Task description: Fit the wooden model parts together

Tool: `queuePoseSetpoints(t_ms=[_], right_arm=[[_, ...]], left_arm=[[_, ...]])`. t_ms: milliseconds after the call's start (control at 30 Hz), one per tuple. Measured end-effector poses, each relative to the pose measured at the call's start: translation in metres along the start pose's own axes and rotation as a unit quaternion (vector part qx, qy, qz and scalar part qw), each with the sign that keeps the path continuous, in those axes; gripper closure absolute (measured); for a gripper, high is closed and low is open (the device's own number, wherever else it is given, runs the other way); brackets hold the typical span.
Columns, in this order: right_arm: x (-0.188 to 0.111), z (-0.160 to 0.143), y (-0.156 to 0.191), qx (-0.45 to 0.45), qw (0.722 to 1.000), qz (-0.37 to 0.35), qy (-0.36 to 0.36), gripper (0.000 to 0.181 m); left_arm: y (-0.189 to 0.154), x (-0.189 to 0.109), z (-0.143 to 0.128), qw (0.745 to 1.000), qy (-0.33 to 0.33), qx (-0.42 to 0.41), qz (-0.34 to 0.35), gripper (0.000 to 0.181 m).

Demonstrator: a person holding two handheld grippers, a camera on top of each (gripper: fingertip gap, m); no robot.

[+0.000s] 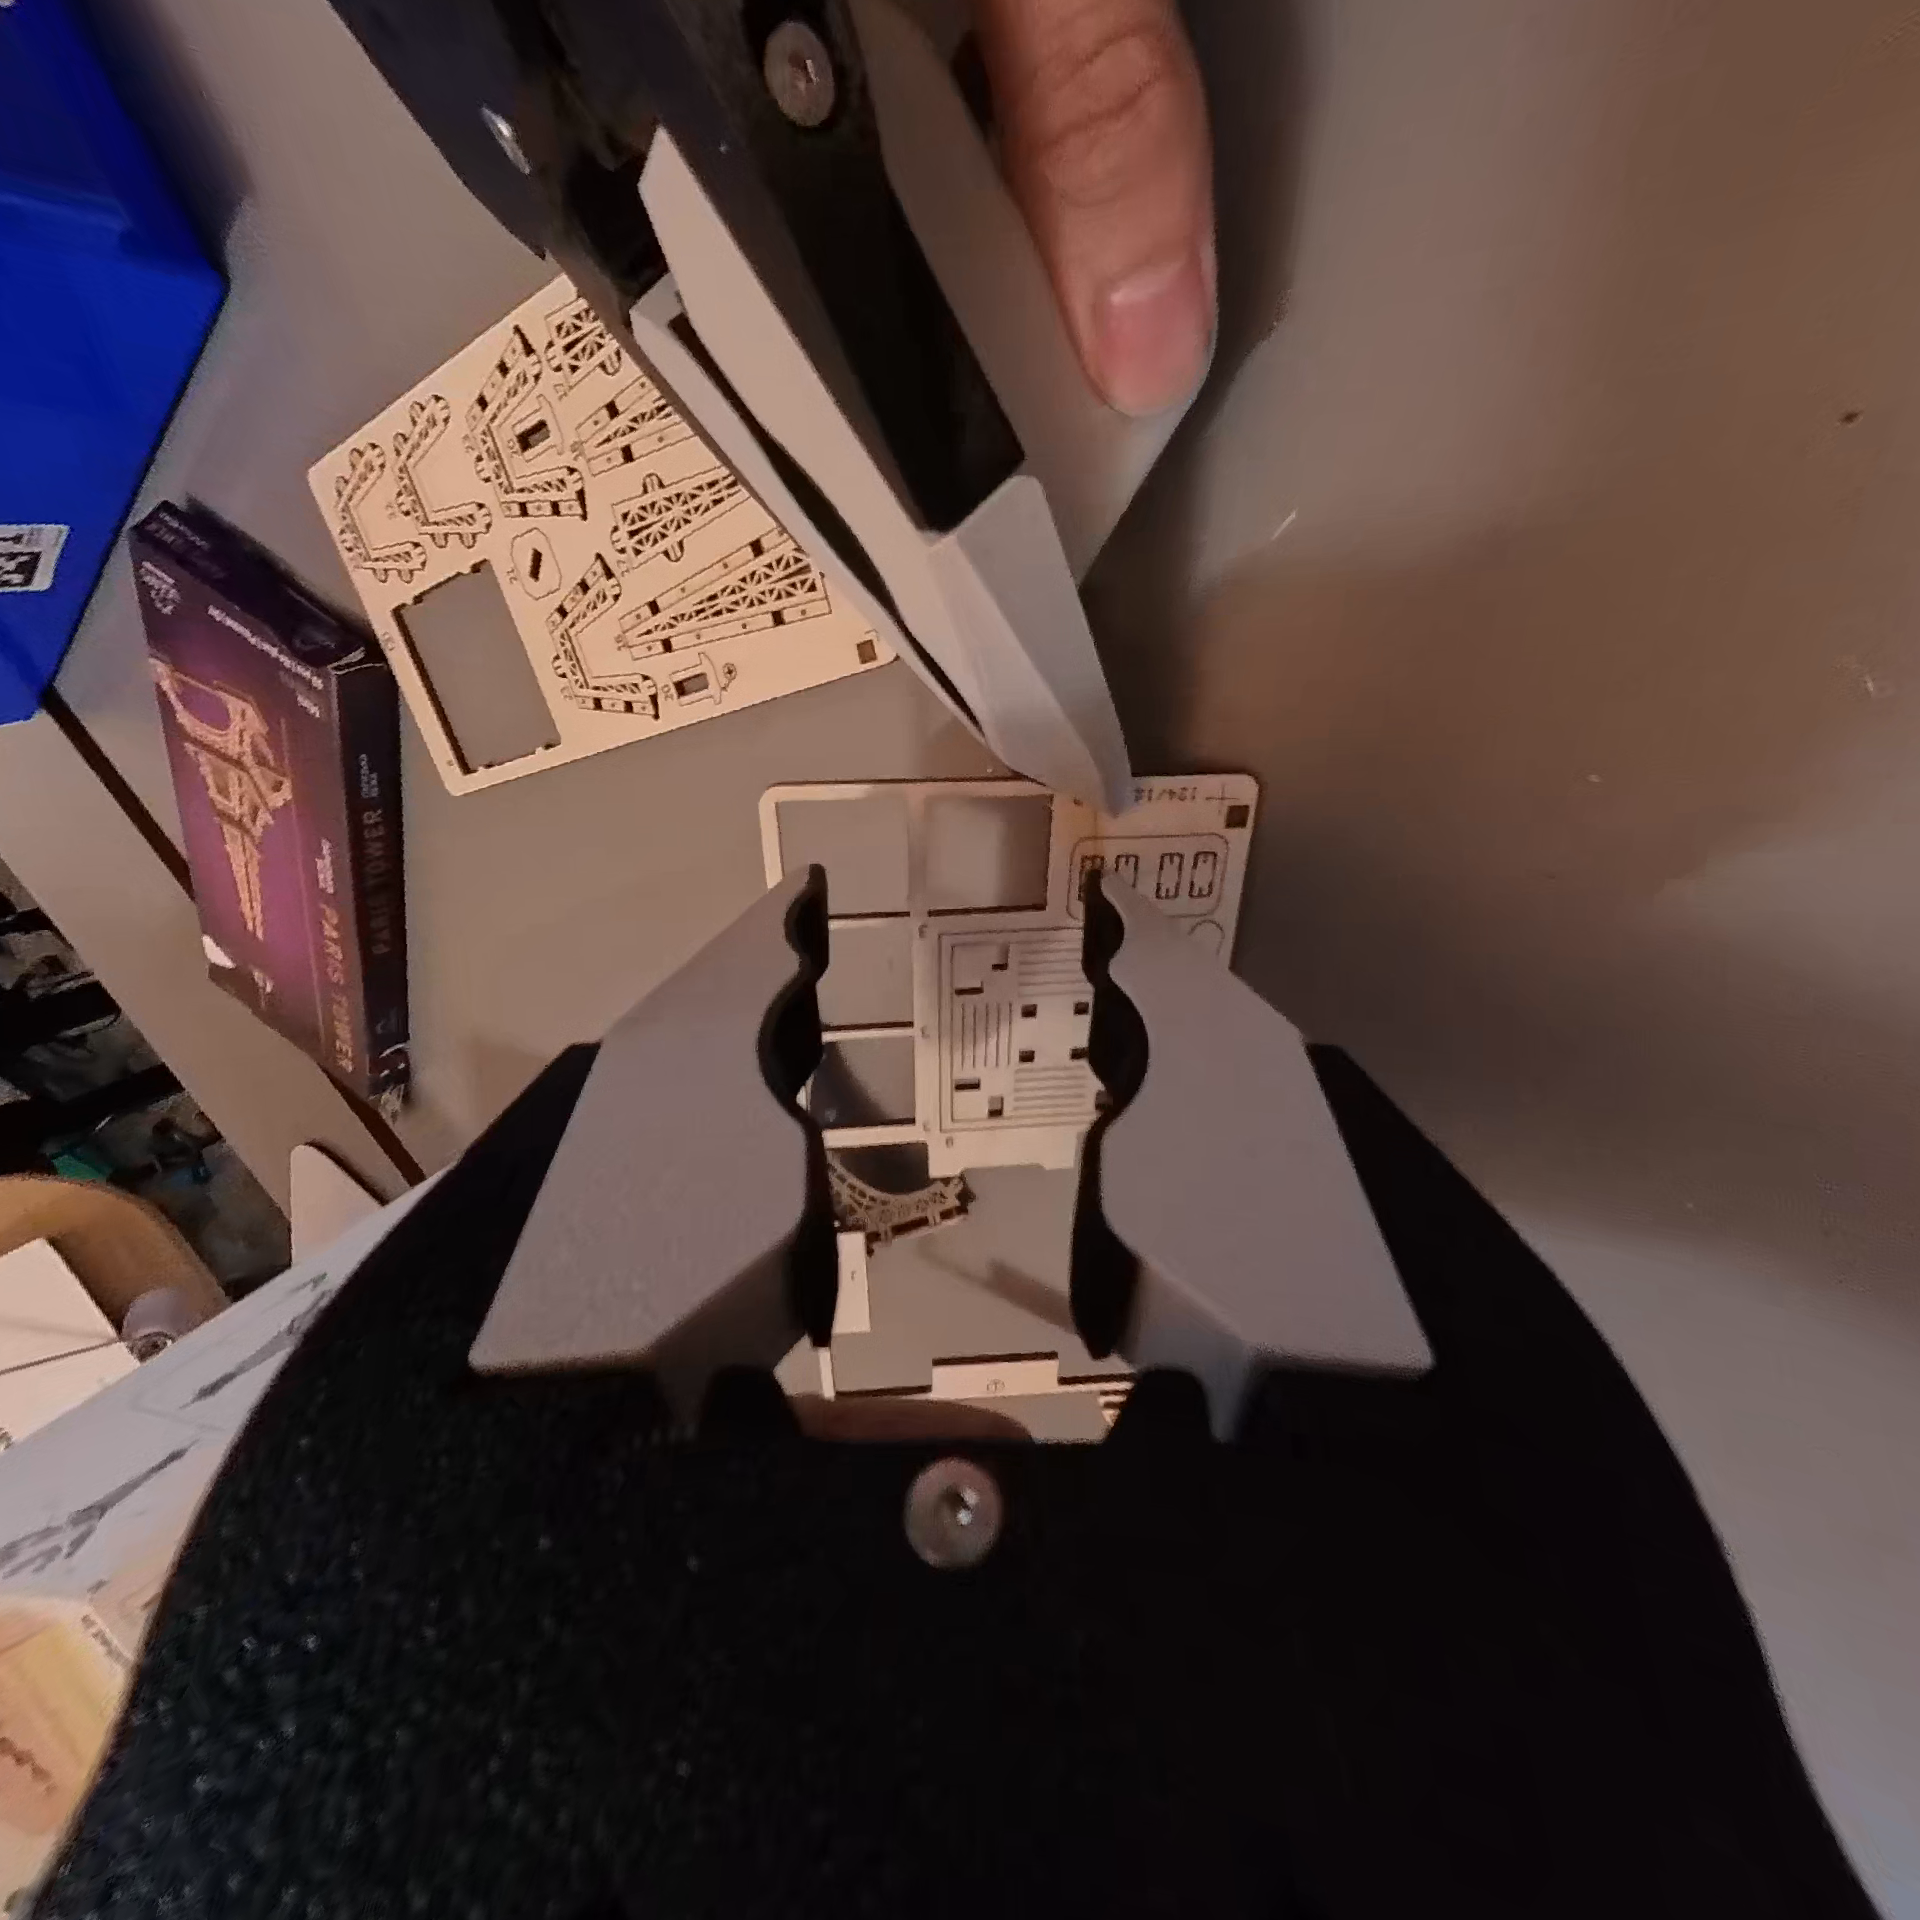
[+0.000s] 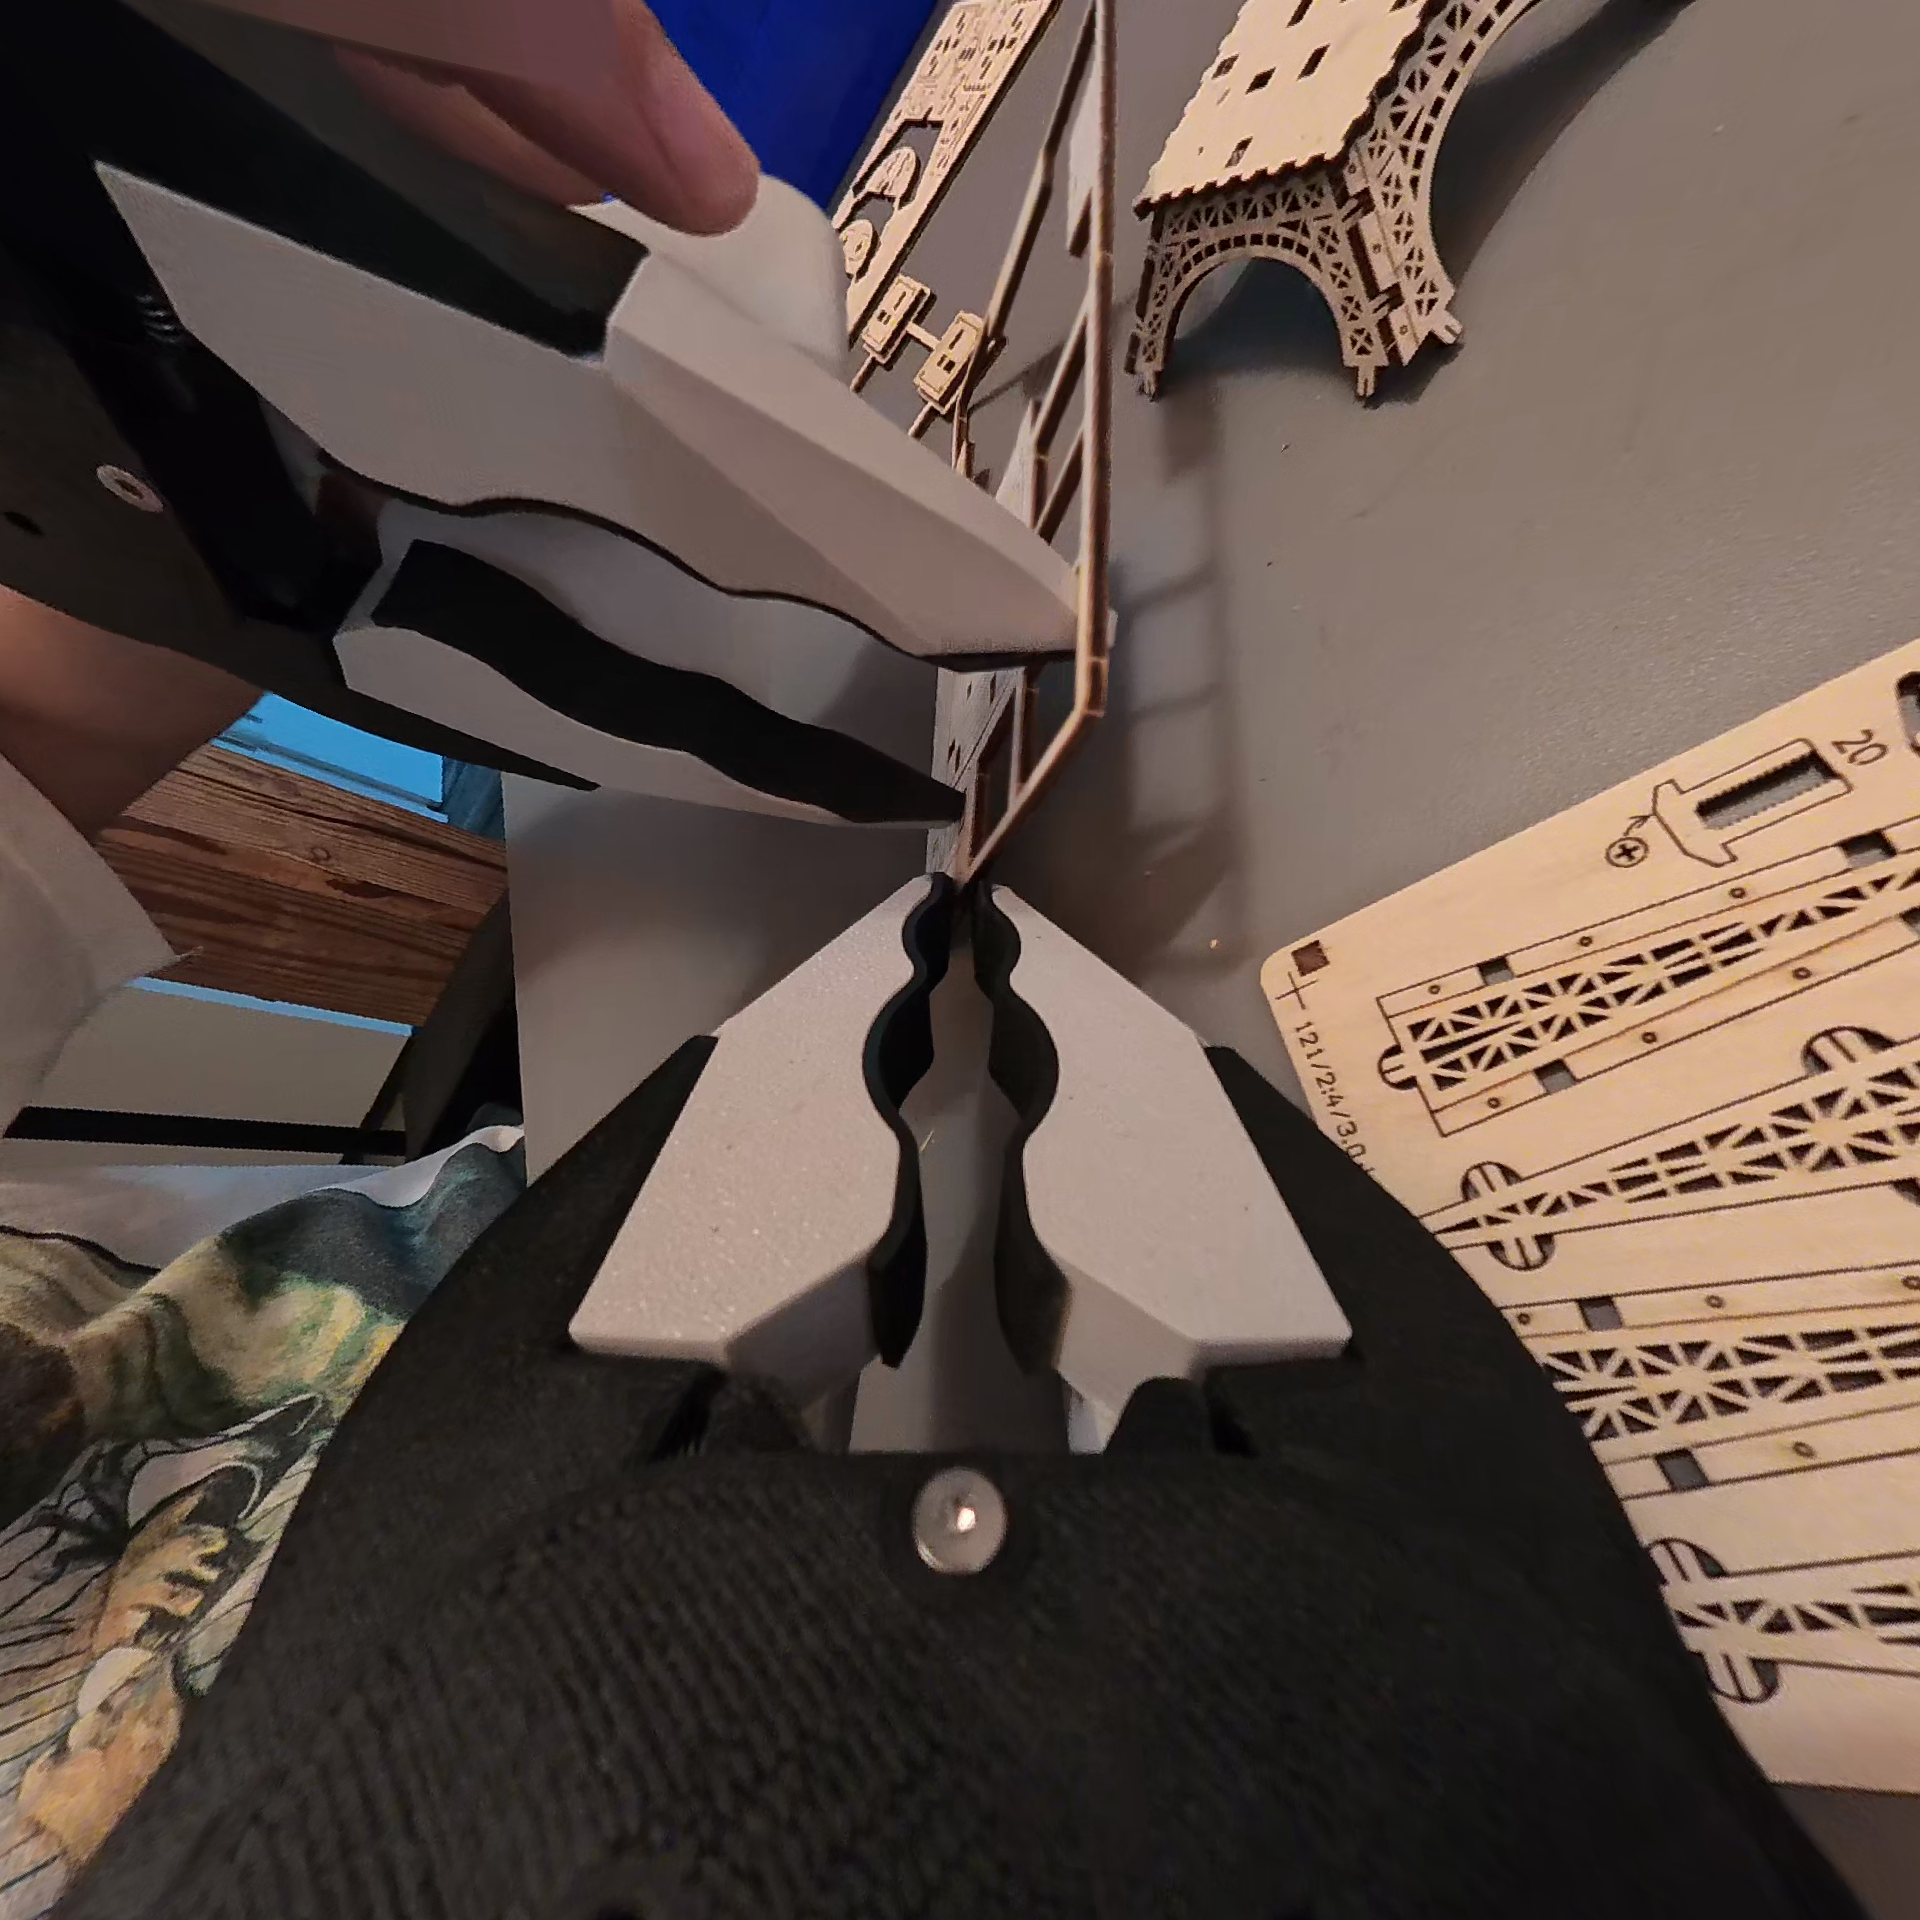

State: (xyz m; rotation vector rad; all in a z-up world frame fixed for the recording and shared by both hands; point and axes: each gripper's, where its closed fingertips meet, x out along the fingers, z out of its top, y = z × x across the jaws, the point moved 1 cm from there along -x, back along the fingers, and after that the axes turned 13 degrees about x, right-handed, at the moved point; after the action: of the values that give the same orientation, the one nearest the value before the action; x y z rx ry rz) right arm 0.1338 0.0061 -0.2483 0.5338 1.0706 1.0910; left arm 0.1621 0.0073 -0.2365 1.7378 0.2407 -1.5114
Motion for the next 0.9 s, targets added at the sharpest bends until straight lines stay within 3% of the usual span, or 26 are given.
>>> queuePoseSetpoints(t_ms=[567, 667, 867, 900], right_arm=[[0.001, -0.001, -0.004, 0.002, 1.000, -0.015, 0.004, 0.178], [0.002, -0.001, -0.005, 0.005, 1.000, -0.020, 0.005, 0.178], [-0.001, 0.004, -0.001, 0.015, 1.000, 0.007, -0.013, 0.179], [-0.001, 0.004, -0.001, 0.017, 1.000, 0.008, -0.013, 0.179]], left_arm=[[0.000, 0.010, 0.001, 0.996, 0.015, 0.031, -0.082, 0.136], [-0.006, 0.019, 0.003, 0.995, 0.009, 0.054, -0.087, 0.146], [0.000, 0.005, 0.003, 0.998, 0.013, 0.011, -0.056, 0.140], [-0.003, 0.003, 0.002, 0.998, 0.013, 0.003, -0.063, 0.132]])
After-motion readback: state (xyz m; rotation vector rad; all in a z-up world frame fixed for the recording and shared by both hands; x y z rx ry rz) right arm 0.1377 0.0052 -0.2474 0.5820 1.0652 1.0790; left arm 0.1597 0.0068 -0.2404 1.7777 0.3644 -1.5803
